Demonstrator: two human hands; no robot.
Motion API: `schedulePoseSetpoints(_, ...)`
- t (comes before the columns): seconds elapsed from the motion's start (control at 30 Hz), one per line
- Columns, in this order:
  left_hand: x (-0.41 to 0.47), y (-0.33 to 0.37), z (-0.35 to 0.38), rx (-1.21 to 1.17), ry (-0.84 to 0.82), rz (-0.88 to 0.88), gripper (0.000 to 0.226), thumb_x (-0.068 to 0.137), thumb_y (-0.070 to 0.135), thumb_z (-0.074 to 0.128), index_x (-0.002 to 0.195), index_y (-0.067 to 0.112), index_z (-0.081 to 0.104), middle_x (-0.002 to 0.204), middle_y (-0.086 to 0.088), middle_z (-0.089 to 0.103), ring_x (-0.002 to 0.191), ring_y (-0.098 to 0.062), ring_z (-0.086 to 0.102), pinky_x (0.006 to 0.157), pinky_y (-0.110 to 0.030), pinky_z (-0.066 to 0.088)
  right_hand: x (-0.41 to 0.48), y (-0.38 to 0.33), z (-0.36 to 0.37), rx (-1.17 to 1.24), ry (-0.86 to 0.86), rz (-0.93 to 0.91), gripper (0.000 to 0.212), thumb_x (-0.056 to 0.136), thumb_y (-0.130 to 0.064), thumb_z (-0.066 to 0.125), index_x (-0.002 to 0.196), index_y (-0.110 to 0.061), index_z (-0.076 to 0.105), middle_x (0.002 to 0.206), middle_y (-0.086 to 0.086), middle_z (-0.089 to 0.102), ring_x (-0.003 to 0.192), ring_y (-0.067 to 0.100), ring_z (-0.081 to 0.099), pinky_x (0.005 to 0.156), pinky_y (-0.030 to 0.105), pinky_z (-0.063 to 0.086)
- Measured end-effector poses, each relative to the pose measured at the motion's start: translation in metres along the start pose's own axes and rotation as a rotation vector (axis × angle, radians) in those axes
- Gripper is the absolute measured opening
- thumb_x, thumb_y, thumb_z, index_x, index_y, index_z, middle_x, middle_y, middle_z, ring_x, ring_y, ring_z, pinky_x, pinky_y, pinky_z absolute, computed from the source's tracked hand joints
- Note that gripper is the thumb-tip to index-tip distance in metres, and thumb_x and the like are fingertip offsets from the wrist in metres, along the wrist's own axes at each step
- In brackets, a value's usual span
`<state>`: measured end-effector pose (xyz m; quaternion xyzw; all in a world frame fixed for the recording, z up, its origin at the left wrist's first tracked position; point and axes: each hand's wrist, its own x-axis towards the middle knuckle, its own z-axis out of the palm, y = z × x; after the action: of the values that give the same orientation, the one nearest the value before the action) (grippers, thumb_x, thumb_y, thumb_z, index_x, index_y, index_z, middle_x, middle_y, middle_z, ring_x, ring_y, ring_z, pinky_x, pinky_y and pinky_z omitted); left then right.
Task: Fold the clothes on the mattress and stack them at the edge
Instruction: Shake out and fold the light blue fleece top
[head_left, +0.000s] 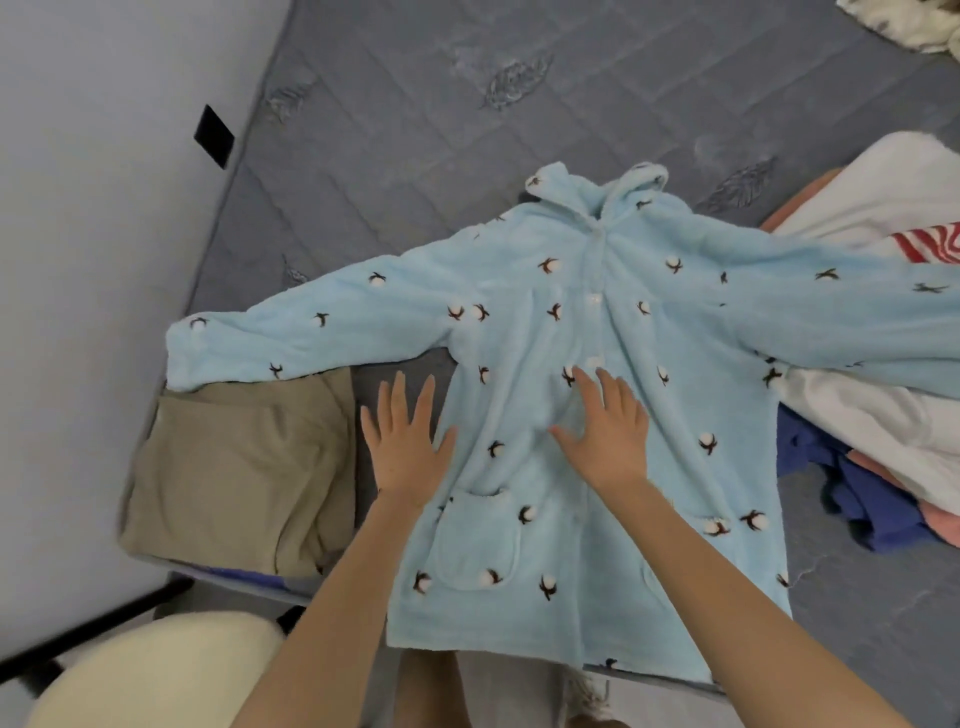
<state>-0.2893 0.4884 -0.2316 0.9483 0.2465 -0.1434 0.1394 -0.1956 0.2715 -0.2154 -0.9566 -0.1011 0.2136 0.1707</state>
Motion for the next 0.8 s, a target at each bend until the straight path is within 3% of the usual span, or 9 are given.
schedulePoseSetpoints(0.2,0.054,-0.087,-0.041,0.015,0.055,-0.063,0.068,0.096,0.055,0.038,0.153,0.031,0.011,0.161,-0.009,-0.001,0.148,-0.03,-0.004,0.117,-0.048,-0.005,0.047,-0.1,0.025,-0.086,0.037,-0.137,0.082,0.089,-0.049,0.059,0.153,-0.03,0.012,0.161,0.007,0.01,0.148,0.031,0.005,0.118,0.05,0.007)
schedulePoseSetpoints(0.37,0.089,-0.185,-0.066,-0.099,0.062,-0.252,0.067,0.097,0.048,0.041,0.153,0.027,0.011,0.161,-0.012,0.002,0.148,-0.031,0.001,0.117,-0.049,0.001,0.078,-0.187,0.065,-0.099,-0.029,-0.208,0.084,0.09,-0.049,0.057,0.153,-0.033,0.004,0.162,0.005,0.003,0.149,0.028,-0.002,0.119,0.048,0.002)
schedulePoseSetpoints(0.47,0.109,-0.237,-0.075,-0.24,0.105,-0.422,0.067,0.099,0.04,0.042,0.154,0.016,0.011,0.159,-0.018,0.008,0.146,-0.034,0.009,0.118,-0.049,0.008,0.092,-0.221,0.089,-0.132,-0.084,-0.212,0.084,0.091,-0.051,0.054,0.153,-0.035,-0.001,0.162,0.004,0.0,0.149,0.028,-0.003,0.12,0.048,0.0)
schedulePoseSetpoints(0.6,0.139,-0.296,-0.073,-0.635,0.128,-0.651,0.063,0.1,0.035,0.044,0.146,-0.002,0.025,0.149,-0.024,0.033,0.137,-0.038,0.033,0.113,-0.05,0.026,0.103,-0.243,0.113,-0.091,-0.129,-0.208,0.085,0.09,-0.053,0.054,0.152,-0.036,-0.003,0.162,0.004,0.001,0.149,0.027,-0.003,0.118,0.047,-0.001)
schedulePoseSetpoints(0.67,0.147,-0.31,-0.071,-0.727,0.099,-0.708,0.054,0.097,0.036,0.049,0.135,-0.002,0.043,0.135,-0.022,0.05,0.126,-0.038,0.045,0.107,-0.051,0.036,0.105,-0.246,0.12,-0.08,-0.141,-0.197,0.086,0.09,-0.054,0.053,0.151,-0.037,-0.004,0.162,0.003,0.001,0.149,0.027,-0.002,0.118,0.047,-0.002)
schedulePoseSetpoints(0.73,0.149,-0.311,-0.071,-0.714,0.07,-0.701,0.04,0.093,0.042,0.054,0.105,0.004,0.06,0.103,-0.015,0.063,0.104,-0.039,0.057,0.088,-0.05,0.048,0.106,-0.246,0.124,-0.075,-0.143,-0.192,0.086,0.09,-0.053,0.055,0.152,-0.036,-0.003,0.162,0.004,0.003,0.148,0.026,0.0,0.119,0.047,0.001)
schedulePoseSetpoints(0.8,0.148,-0.303,-0.076,-0.721,0.12,-0.652,0.033,0.081,0.048,0.057,0.075,0.015,0.054,0.075,-0.004,0.056,0.08,-0.033,0.056,0.063,-0.038,0.045,0.107,-0.244,0.124,-0.037,-0.148,-0.178,0.086,0.089,-0.055,0.055,0.152,-0.035,-0.001,0.162,0.004,0.004,0.148,0.026,0.002,0.119,0.047,0.004)
